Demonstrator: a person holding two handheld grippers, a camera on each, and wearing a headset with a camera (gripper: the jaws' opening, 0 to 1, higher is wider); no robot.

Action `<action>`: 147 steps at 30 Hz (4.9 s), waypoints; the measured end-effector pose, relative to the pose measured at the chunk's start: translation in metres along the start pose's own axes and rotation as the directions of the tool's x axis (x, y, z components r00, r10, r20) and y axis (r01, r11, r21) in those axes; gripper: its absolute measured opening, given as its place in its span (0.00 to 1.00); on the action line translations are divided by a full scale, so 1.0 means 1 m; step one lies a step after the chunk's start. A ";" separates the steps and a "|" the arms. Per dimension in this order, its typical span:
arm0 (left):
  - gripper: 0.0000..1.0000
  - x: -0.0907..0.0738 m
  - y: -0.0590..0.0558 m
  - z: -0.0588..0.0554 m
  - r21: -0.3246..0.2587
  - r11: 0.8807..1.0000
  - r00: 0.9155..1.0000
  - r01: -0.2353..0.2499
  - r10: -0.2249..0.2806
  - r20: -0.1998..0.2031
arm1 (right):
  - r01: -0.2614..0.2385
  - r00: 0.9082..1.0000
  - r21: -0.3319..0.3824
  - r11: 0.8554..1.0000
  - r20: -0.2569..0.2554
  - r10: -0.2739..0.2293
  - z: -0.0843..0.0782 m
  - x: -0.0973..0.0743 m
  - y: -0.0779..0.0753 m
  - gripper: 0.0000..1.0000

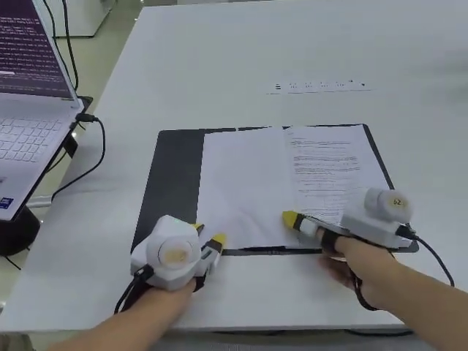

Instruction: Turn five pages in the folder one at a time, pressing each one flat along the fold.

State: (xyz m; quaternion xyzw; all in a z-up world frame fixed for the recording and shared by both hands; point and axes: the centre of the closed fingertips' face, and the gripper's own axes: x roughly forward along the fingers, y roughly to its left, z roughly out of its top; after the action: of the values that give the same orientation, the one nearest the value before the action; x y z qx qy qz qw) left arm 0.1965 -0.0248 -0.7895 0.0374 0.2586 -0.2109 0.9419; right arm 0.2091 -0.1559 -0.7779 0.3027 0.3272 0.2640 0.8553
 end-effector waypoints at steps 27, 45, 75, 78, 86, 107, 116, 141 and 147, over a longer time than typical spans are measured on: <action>0.23 -0.001 -0.001 0.002 -0.002 1.000 1.000 -0.009 0.009 -0.029 | -0.067 0.996 0.270 0.960 -0.039 0.081 -0.023 -0.082 0.082 0.00; 0.40 -0.057 -0.072 0.100 -0.316 0.938 0.986 0.145 -0.111 0.122 | 0.039 0.985 0.109 0.993 0.162 -0.057 0.021 -0.130 0.091 0.00; 0.99 -0.136 -0.002 0.086 -0.314 0.949 0.990 -0.042 0.083 0.118 | 0.440 0.877 -0.200 0.875 0.306 -0.371 0.064 -0.177 0.061 1.00; 0.99 -0.141 0.006 0.082 -0.300 0.952 0.990 -0.064 0.099 0.103 | 0.453 0.872 -0.232 0.861 0.315 -0.374 0.065 -0.177 0.059 1.00; 0.99 -0.148 0.020 0.080 -0.262 0.960 0.989 -0.101 0.126 0.082 | 0.463 0.871 -0.245 0.852 0.302 -0.386 0.064 -0.176 0.056 1.00; 0.99 -0.135 0.005 0.076 -0.240 0.963 0.992 -0.123 0.128 0.008 | 0.491 0.865 -0.247 0.835 0.246 -0.436 0.066 -0.192 0.027 0.98; 0.95 -0.104 -0.043 0.087 -0.157 0.987 0.999 -0.026 0.022 -0.028 | 0.499 0.862 -0.222 0.838 0.229 -0.453 0.063 -0.206 0.007 0.97; 0.78 -0.002 -0.186 0.102 -0.020 0.961 0.956 0.275 -0.275 -0.097 | 0.468 0.877 -0.193 0.862 0.220 -0.427 0.074 -0.222 -0.020 0.96; 0.75 0.016 -0.207 0.095 -0.004 0.954 0.947 0.301 -0.300 -0.120 | 0.439 0.892 -0.197 0.876 0.209 -0.400 0.074 -0.220 -0.022 0.94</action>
State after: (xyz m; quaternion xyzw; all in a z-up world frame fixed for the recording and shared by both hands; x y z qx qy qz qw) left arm 0.1674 -0.2357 -0.7072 0.0167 0.3154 -0.3511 0.8814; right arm 0.1258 -0.3392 -0.6600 0.1395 0.2803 0.0837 0.9460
